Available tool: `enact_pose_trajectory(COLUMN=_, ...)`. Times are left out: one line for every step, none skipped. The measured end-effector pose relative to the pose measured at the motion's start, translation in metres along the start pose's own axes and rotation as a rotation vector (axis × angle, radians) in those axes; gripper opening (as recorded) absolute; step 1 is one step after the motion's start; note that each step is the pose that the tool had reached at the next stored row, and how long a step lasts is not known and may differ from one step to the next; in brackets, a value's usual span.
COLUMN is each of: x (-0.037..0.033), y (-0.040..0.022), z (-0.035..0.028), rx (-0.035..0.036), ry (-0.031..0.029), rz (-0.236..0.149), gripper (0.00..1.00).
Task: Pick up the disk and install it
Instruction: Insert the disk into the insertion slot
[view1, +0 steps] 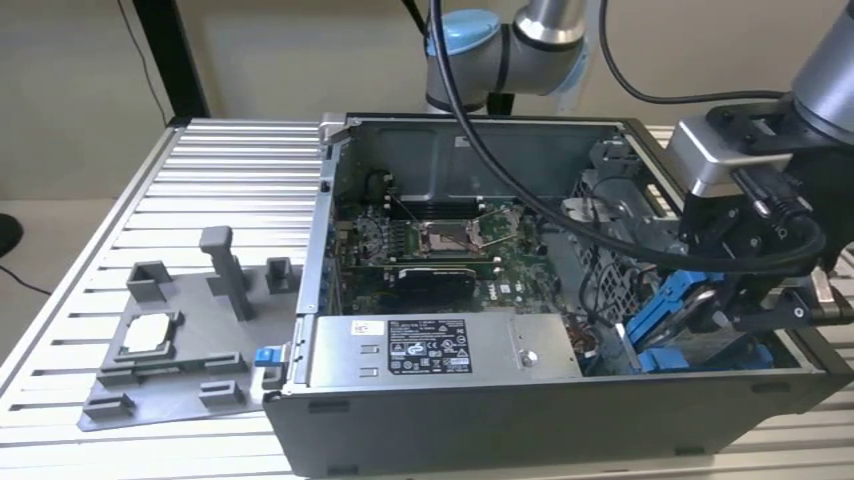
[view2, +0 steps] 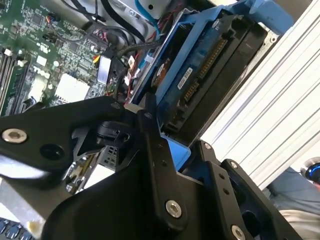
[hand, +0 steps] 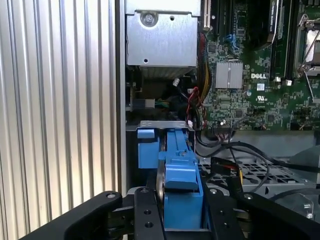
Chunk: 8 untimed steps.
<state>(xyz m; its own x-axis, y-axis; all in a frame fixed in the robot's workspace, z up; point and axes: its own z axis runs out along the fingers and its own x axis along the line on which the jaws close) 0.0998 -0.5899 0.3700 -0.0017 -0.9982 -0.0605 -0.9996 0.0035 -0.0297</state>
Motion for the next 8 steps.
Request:
enact_pose_trajectory(x=-0.0001, y=0.0000, z=-0.0025, rx=-0.0020, ry=-0.0008, rz=0.000, gripper=0.00)
enact_pose_trajectory(x=-0.0003, y=-0.0002, z=-0.0070, rx=-0.0030, ry=0.0002, rz=0.000, gripper=0.00)
enact_pose_trajectory(x=-0.0007, y=-0.0004, z=-0.0118, rx=-0.0037, ry=0.0009, rz=0.000, gripper=0.00)
enact_pose_trajectory(x=-0.0009, y=-0.0005, z=-0.0162, rx=-0.0038, ry=0.0003, rz=0.000, gripper=0.00)
enact_pose_trajectory(x=-0.0012, y=-0.0006, z=-0.0204, rx=-0.0039, ry=0.0006, rz=0.000, gripper=0.00)
enact_pose_trajectory(x=-0.0015, y=-0.0007, z=-0.0244, rx=-0.0039, ry=0.0003, rz=0.000, gripper=0.00)
enact_pose_trajectory(x=-0.0017, y=-0.0009, z=-0.0288, rx=-0.0039, ry=0.0001, rz=0.000, gripper=0.00)
enact_pose_trajectory(x=-0.0020, y=-0.0010, z=-0.0333, rx=-0.0039, ry=0.0005, rz=0.000, gripper=0.00)
